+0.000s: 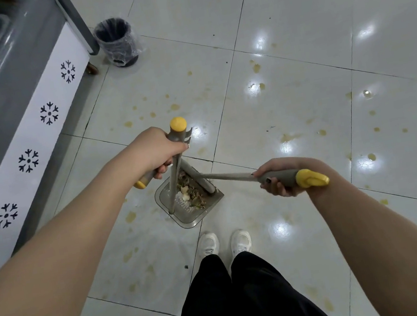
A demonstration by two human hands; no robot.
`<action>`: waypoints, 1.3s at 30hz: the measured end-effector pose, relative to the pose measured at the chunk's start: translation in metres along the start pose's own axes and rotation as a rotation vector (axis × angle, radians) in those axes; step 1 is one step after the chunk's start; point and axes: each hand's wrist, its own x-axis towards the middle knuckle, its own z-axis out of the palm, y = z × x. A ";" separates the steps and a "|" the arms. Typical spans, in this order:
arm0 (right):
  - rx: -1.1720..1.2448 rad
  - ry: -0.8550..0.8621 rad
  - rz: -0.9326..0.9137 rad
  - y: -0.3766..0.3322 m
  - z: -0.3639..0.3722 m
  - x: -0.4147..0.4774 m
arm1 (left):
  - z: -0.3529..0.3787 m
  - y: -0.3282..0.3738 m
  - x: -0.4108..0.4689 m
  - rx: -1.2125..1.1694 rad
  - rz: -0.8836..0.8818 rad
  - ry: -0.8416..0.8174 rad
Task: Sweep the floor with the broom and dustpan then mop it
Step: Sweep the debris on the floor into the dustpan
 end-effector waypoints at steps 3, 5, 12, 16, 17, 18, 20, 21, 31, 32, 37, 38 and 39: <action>-0.038 0.069 -0.014 -0.003 -0.012 -0.009 | 0.001 0.001 0.002 -0.005 0.000 -0.004; -0.062 0.104 -0.027 -0.005 -0.013 -0.010 | 0.000 0.001 0.002 -0.011 -0.005 -0.005; 0.073 0.115 -0.120 0.008 0.015 0.034 | -0.002 -0.008 0.000 -0.003 -0.017 0.000; 0.047 0.041 -0.066 0.025 0.038 0.049 | -0.006 -0.009 0.001 -0.012 -0.014 0.000; 0.042 0.008 -0.045 0.026 0.040 0.047 | -0.007 -0.008 0.001 -0.012 -0.012 0.000; 0.047 -0.028 -0.022 0.025 0.038 0.041 | -0.007 -0.007 0.001 -0.010 -0.007 -0.001; 0.029 -0.059 0.019 0.019 0.026 0.027 | -0.006 -0.005 0.002 -0.006 0.000 -0.003; 0.004 -0.048 0.029 0.015 0.017 0.018 | -0.005 -0.004 0.002 -0.004 0.003 -0.005; -0.090 0.085 -0.025 -0.004 0.003 0.003 | 0.001 0.002 0.008 -0.008 0.005 -0.014; -0.067 0.096 -0.051 -0.005 0.009 0.010 | 0.001 0.003 0.008 -0.012 0.004 -0.015; -0.005 0.084 -0.090 -0.001 0.035 0.037 | 0.001 0.001 0.009 -0.033 -0.008 -0.010; -0.010 0.061 -0.074 0.001 0.039 0.038 | 0.000 0.000 0.009 -0.034 -0.010 -0.006; -0.014 0.039 -0.055 0.002 0.041 0.038 | 0.000 0.000 0.008 -0.030 -0.010 -0.003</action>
